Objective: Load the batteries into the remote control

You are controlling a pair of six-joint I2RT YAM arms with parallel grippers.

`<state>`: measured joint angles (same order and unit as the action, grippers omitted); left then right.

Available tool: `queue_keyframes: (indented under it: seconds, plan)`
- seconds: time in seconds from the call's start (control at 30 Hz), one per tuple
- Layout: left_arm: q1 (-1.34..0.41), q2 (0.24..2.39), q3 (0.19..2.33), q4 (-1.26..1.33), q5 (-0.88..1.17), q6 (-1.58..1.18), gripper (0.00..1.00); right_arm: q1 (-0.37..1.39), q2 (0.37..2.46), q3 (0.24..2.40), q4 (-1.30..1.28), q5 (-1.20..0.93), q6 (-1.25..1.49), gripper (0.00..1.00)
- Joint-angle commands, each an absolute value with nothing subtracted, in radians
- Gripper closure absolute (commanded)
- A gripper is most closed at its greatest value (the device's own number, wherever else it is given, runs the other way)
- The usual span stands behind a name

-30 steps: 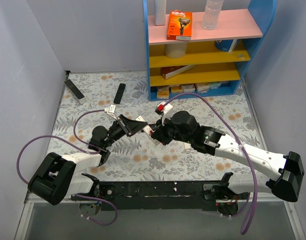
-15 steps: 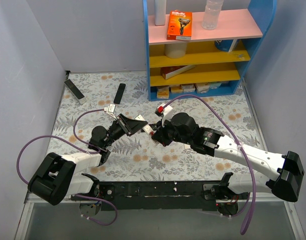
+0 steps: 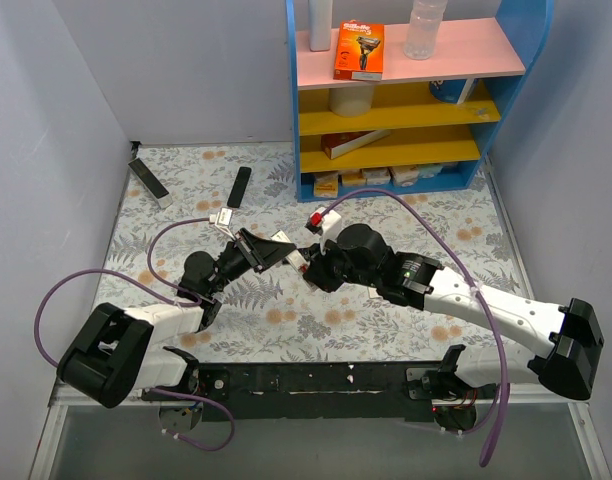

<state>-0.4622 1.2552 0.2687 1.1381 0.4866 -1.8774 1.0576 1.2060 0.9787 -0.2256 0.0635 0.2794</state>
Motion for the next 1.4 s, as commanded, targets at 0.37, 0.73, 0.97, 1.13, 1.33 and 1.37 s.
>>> queue_keyframes:
  seconds: [0.37,0.73,0.97,1.13,1.33,1.37]
  plan:
    - [-0.466,1.266,0.313,1.226,0.491,-1.875,1.00,1.058,1.239,1.049,-0.325,0.074,0.264,0.80]
    - [-0.466,1.273,0.310,1.241,0.495,-1.876,1.00,1.057,1.232,1.046,-0.327,0.077,0.305,0.80]
    - [-0.466,1.275,0.313,1.241,0.499,-1.875,1.00,1.054,1.226,1.043,-0.328,0.068,0.308,0.80]
    - [-0.466,1.279,0.314,1.243,0.508,-1.875,1.00,1.051,1.221,1.046,-0.324,0.058,0.305,0.76]
    - [-0.466,1.290,0.324,1.250,0.520,-1.881,1.00,1.051,1.236,1.058,-0.324,0.051,0.302,0.69]
    - [-0.466,1.292,0.324,1.255,0.520,-1.882,1.00,1.051,1.236,1.060,-0.322,0.049,0.302,0.68]
